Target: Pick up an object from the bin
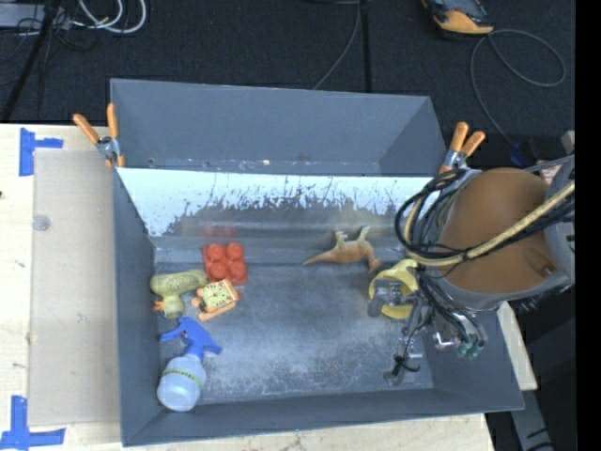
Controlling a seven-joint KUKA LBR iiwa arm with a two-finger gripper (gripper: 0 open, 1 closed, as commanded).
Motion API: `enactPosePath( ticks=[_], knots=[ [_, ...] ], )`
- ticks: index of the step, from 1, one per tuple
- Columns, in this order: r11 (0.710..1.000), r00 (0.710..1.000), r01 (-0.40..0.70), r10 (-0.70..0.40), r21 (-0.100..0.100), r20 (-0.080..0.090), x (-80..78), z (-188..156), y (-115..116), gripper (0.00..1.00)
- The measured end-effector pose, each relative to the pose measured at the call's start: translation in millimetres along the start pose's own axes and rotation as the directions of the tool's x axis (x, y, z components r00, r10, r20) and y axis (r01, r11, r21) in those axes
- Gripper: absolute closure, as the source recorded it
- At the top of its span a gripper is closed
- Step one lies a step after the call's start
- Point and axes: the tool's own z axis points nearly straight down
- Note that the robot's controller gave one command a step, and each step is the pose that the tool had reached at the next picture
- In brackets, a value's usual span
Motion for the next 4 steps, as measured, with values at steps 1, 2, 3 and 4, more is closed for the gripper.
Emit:
enactPosePath(
  ticks=[1,2,3,4],
  knots=[
    [1.0,1.0,0.001,-0.001,0.001,0.008,-1.8,-4,0,0.0],
    [0.997,0.997,0.072,-0.072,-0.002,0.0,-15.0,-34,-24,0.0],
    [1.0,0.999,0.03,-0.03,0.003,0.019,-52.8,-19,-67,0.0],
    [1.0,1.0,0.01,-0.01,0.002,0.016,-60.6,-6,-76,0.0]
  ],
)
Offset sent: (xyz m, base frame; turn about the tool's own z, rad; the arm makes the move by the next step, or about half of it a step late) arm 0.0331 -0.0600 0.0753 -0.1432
